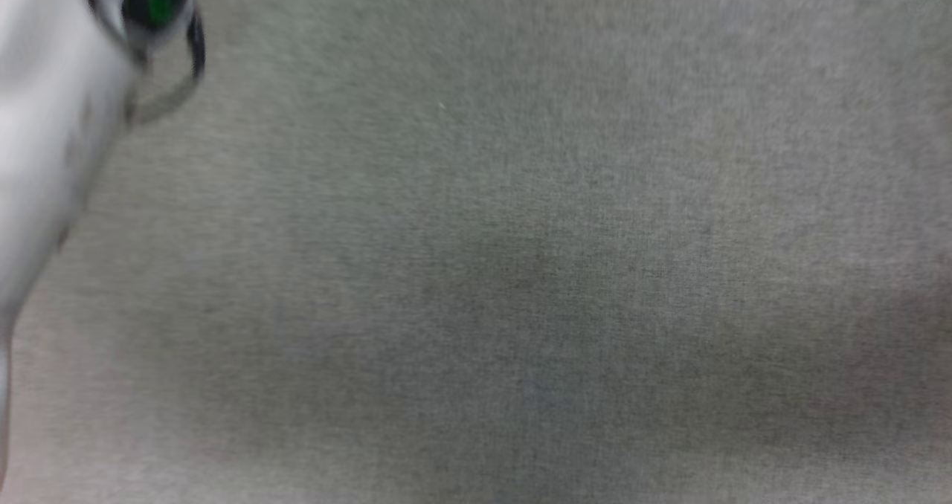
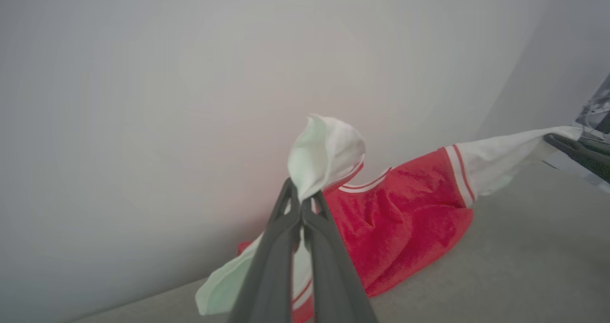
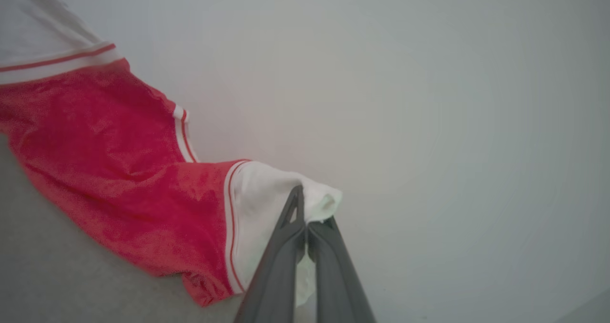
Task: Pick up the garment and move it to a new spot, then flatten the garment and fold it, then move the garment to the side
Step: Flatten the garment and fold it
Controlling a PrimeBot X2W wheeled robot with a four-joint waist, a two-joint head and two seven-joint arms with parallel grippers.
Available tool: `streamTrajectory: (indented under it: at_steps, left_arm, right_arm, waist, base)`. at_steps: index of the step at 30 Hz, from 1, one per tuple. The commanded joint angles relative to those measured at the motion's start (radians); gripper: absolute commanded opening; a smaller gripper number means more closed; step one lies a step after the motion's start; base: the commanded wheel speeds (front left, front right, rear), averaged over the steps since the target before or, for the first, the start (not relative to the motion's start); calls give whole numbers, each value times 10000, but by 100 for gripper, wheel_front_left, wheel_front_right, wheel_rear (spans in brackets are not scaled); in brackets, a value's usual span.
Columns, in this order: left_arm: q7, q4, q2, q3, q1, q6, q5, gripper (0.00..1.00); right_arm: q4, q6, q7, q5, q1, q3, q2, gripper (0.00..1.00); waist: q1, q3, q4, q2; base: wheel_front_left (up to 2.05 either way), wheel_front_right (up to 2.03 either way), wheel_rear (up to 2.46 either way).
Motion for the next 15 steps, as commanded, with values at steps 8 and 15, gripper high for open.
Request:
streamTrajectory:
  at_steps: [8, 15]
  left_arm:
    - [-127, -2006, 1826, -1183, 2961, -19, -1169, 0]
    - [-437, -3188, 3114, -1633, 5969, 50, -1537, 17]
  right_arm:
    - [-1743, -10, -5, 933, 3781, -141, -1368, 0]
    - [-2914, -10, -6, 801, 7140, -440, -1881, 0]
  waist:
    - [0, -3102, 194, 0]
    - [0, -4445, -10, 0]
  base:
    - [0, 0, 0]
    - [0, 0, 0]
